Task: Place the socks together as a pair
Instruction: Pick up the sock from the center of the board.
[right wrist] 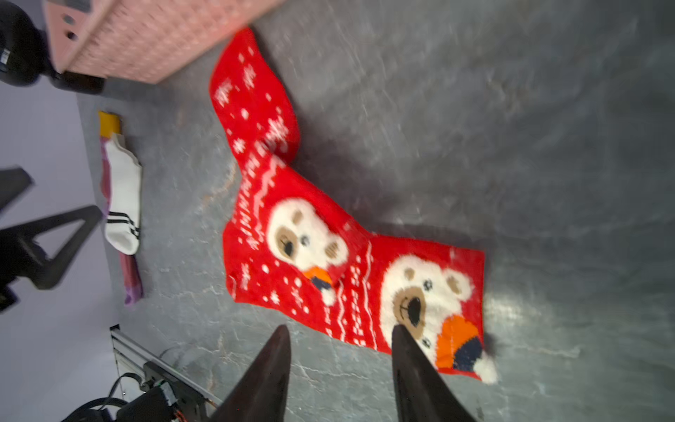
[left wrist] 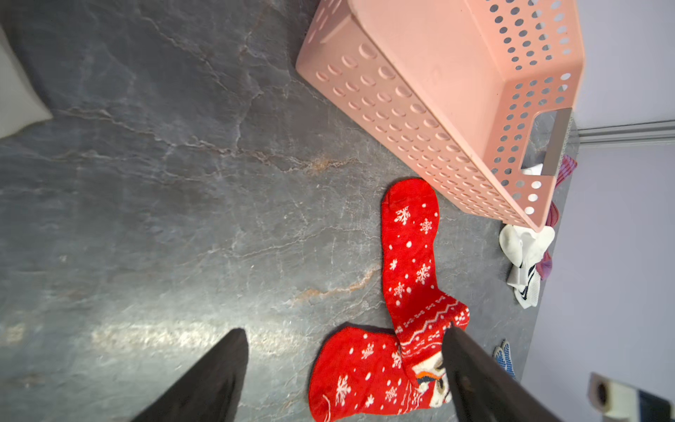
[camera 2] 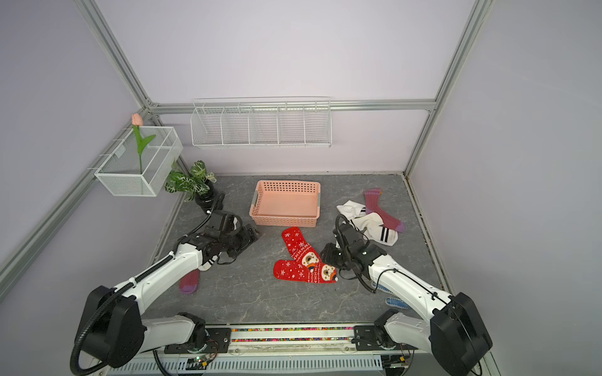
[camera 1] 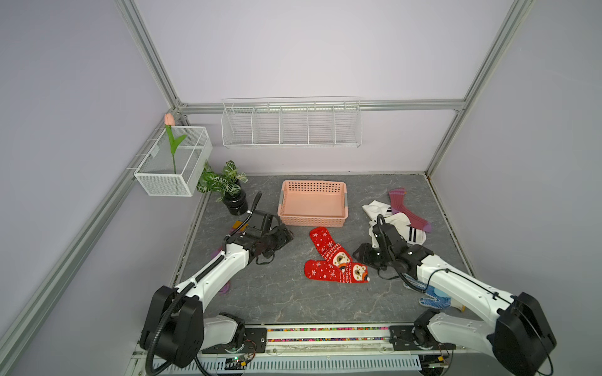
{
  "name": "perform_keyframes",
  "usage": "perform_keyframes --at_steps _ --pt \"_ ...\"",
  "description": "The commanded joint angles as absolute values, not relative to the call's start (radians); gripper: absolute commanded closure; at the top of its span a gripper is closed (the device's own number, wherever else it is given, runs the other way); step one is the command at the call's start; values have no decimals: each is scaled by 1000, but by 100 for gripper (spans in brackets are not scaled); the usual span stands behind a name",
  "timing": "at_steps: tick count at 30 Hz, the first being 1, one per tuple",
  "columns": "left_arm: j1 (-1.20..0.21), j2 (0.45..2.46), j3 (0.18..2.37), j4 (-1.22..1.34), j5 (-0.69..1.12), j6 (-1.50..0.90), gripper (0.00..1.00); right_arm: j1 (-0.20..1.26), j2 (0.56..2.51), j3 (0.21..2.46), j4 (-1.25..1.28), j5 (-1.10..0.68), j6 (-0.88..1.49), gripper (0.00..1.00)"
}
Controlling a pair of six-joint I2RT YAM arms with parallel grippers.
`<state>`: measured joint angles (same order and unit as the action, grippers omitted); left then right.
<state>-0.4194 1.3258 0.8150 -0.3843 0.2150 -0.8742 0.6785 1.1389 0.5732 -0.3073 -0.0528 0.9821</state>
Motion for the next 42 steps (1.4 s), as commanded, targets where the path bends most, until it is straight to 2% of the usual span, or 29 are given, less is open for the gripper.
perform_keyframes --at_steps 1,13,25,42 --pt "-424 1339 830 -341 223 -862 15 750 1147 523 -96 61 1229 52" --pt "-426 1319 770 -315 227 -885 15 837 1277 499 105 155 1313 53" --pt "-426 1303 745 -284 235 -913 15 851 1238 443 52 253 1393 54" --pt "-426 1291 729 -271 247 -925 15 882 1320 449 189 259 1435 60"
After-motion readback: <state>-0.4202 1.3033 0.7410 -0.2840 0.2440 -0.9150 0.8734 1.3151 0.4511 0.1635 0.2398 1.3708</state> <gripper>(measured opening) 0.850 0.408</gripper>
